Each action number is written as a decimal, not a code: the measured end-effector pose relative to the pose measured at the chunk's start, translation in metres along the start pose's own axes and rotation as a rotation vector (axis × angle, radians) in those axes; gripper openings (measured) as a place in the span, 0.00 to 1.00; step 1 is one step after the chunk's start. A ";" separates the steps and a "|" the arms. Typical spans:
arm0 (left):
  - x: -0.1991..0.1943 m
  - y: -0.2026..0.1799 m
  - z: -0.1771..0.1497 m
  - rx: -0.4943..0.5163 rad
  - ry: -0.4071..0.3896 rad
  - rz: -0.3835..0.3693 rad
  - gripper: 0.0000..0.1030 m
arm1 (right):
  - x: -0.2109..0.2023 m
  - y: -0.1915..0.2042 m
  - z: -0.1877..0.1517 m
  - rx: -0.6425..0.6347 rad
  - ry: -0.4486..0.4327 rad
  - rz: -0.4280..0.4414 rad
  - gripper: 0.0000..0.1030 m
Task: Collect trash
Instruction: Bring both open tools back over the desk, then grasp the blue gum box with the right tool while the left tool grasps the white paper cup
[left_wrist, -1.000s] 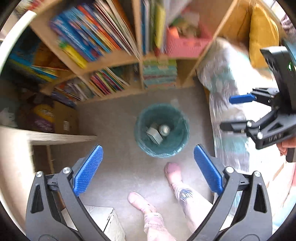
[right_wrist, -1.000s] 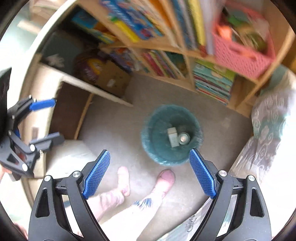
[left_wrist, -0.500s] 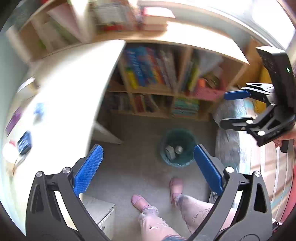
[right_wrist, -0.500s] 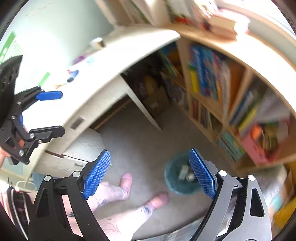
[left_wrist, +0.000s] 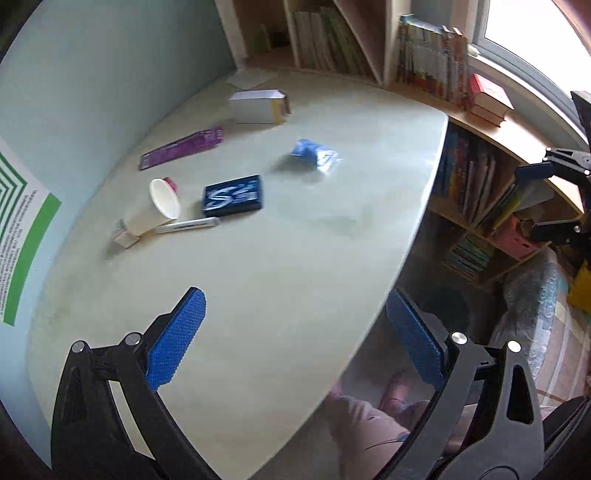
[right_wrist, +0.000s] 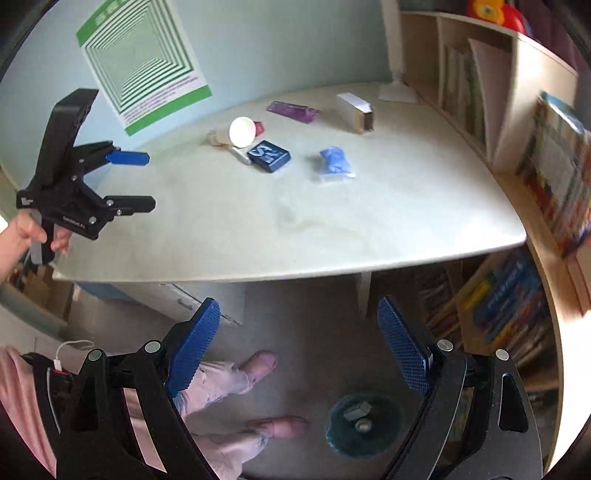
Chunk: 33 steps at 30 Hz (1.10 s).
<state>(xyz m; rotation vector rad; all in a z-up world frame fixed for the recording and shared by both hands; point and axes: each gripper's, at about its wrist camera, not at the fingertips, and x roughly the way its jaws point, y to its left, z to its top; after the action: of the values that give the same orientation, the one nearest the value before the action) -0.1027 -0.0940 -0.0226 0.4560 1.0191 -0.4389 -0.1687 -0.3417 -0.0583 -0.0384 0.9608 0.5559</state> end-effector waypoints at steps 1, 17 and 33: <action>0.001 0.016 -0.001 0.001 -0.005 0.024 0.93 | 0.007 0.007 0.013 -0.028 0.002 0.008 0.84; 0.057 0.171 0.016 0.106 0.023 0.094 0.93 | 0.135 0.066 0.148 -0.181 0.093 0.060 0.84; 0.153 0.226 0.056 0.323 0.055 0.052 0.93 | 0.246 0.060 0.204 -0.217 0.212 0.042 0.84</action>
<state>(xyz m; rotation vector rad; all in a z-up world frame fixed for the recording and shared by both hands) 0.1299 0.0401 -0.0969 0.7857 0.9903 -0.5497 0.0689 -0.1285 -0.1195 -0.2765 1.1049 0.7036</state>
